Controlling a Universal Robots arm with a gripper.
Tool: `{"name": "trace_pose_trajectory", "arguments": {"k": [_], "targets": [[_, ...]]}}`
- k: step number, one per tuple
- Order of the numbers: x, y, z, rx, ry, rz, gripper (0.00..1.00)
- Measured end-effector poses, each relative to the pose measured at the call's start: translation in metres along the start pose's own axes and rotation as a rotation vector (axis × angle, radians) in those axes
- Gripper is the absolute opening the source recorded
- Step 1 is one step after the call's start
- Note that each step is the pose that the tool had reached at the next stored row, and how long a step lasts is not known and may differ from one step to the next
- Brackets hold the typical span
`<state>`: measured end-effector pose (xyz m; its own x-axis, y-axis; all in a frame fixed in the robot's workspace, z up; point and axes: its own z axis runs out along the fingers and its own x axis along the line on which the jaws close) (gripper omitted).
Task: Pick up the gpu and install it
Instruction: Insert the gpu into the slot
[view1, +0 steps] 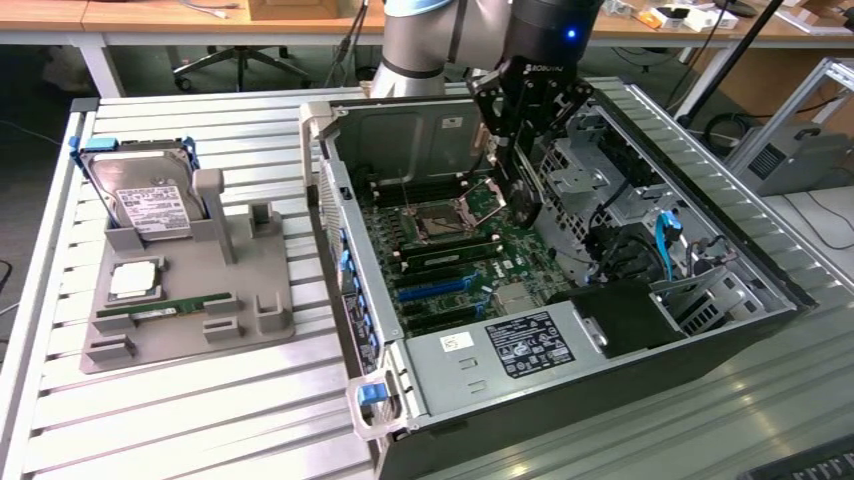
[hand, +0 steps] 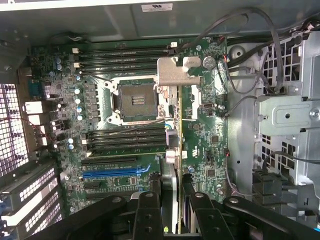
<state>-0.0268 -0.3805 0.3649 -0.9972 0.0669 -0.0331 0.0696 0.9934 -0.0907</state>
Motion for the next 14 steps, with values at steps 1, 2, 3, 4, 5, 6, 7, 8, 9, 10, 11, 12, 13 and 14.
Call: {"name": "trace_pose_trajectory", "arguments": {"k": [1, 2, 3, 4, 5, 6, 7, 8, 9, 10, 11, 12, 13, 14], "targets": [[0.0000, 0.0000, 0.0000, 0.0000, 0.0000, 0.000, 0.27], [0.0000, 0.0000, 0.0000, 0.0000, 0.0000, 0.000, 0.27], [0.0000, 0.0000, 0.0000, 0.0000, 0.0000, 0.000, 0.27], [0.0000, 0.0000, 0.0000, 0.0000, 0.0000, 0.000, 0.27], [0.0000, 0.0000, 0.0000, 0.0000, 0.0000, 0.000, 0.27], [0.0000, 0.0000, 0.0000, 0.0000, 0.0000, 0.000, 0.27], [0.0000, 0.0000, 0.0000, 0.0000, 0.0000, 0.000, 0.27], [-0.0001, 0.0000, 0.0000, 0.0000, -0.0003, -0.003, 0.27], [-0.0001, 0.0001, 0.0000, 0.0000, -0.0006, -0.006, 0.27], [-0.0001, 0.0001, 0.0000, 0.0002, -0.0011, -0.012, 0.27], [0.0000, 0.0001, 0.0000, 0.0003, -0.0029, -0.031, 0.27], [-0.0001, 0.0001, 0.0001, -0.0002, -0.0047, -0.050, 0.27], [0.0002, 0.0001, 0.0000, -0.0003, -0.0054, -0.057, 0.27], [0.0002, 0.0001, 0.0000, -0.0005, -0.0063, -0.068, 0.27]]}}
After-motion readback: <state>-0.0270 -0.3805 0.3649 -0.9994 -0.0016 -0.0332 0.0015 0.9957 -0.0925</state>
